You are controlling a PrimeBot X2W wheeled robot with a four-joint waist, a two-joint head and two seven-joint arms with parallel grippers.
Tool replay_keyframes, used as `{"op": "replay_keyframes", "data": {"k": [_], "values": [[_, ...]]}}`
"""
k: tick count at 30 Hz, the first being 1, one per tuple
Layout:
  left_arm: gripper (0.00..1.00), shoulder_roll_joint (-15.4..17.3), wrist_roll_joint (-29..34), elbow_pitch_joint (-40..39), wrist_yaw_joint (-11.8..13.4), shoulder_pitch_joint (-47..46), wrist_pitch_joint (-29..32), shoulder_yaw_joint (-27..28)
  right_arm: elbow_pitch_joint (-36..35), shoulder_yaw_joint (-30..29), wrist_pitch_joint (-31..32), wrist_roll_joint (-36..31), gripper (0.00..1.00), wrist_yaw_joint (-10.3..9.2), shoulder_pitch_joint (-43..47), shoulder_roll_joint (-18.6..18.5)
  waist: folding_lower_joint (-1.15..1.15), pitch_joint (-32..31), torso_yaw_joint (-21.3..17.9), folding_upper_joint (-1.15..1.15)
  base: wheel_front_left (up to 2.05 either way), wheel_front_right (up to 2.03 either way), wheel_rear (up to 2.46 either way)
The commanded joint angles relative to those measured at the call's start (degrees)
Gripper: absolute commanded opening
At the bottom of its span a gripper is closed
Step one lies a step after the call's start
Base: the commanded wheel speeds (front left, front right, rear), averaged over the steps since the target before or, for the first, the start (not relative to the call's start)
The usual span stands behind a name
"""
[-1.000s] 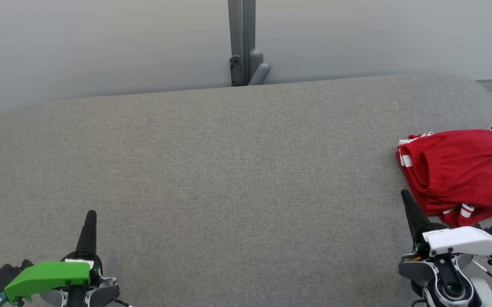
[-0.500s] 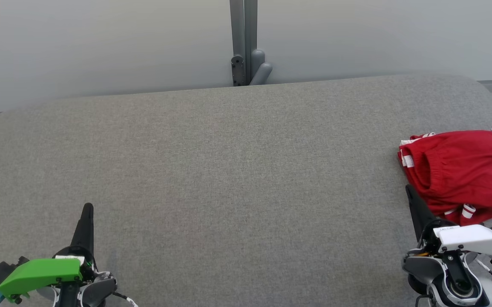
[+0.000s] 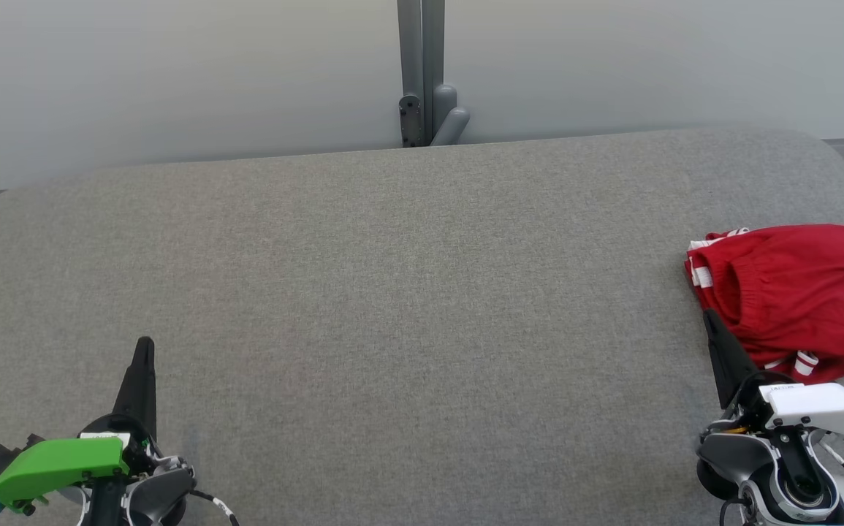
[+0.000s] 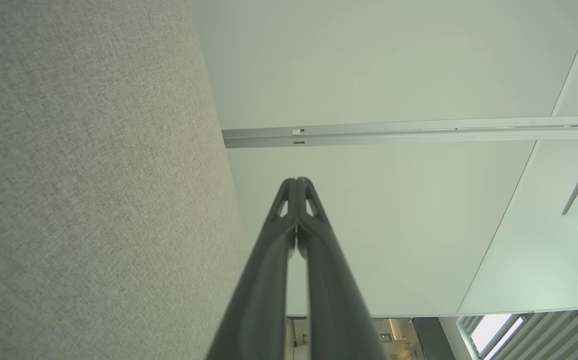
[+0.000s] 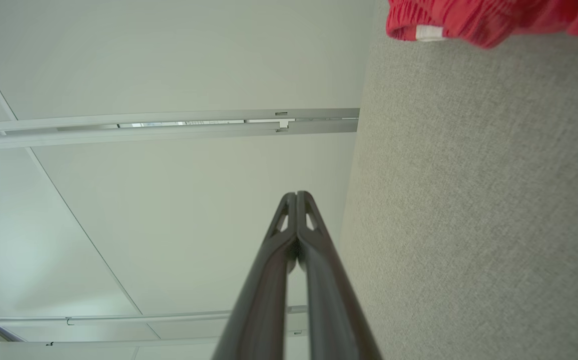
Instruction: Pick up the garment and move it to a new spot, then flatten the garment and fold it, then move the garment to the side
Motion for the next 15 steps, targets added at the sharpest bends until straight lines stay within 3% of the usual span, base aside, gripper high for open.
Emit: {"op": "replay_keyframes", "data": {"k": [1,15], "values": [[0.00,0.4,-0.2,-0.2,-0.3,-0.8,0.1,0.1,-0.3,-0.1,0.2,0.4,0.00,0.02,0.8,-0.3,0.00,0.0,0.0,0.00,0.00,0.00,0.00],[0.00,0.4,-0.1,-0.2,-0.3,-0.8,0.1,0.1,-0.3,-0.1,0.2,0.4,0.00,0.02,0.8,-0.3,0.00,0.0,0.0,0.00,0.00,0.00,0.00]]}}
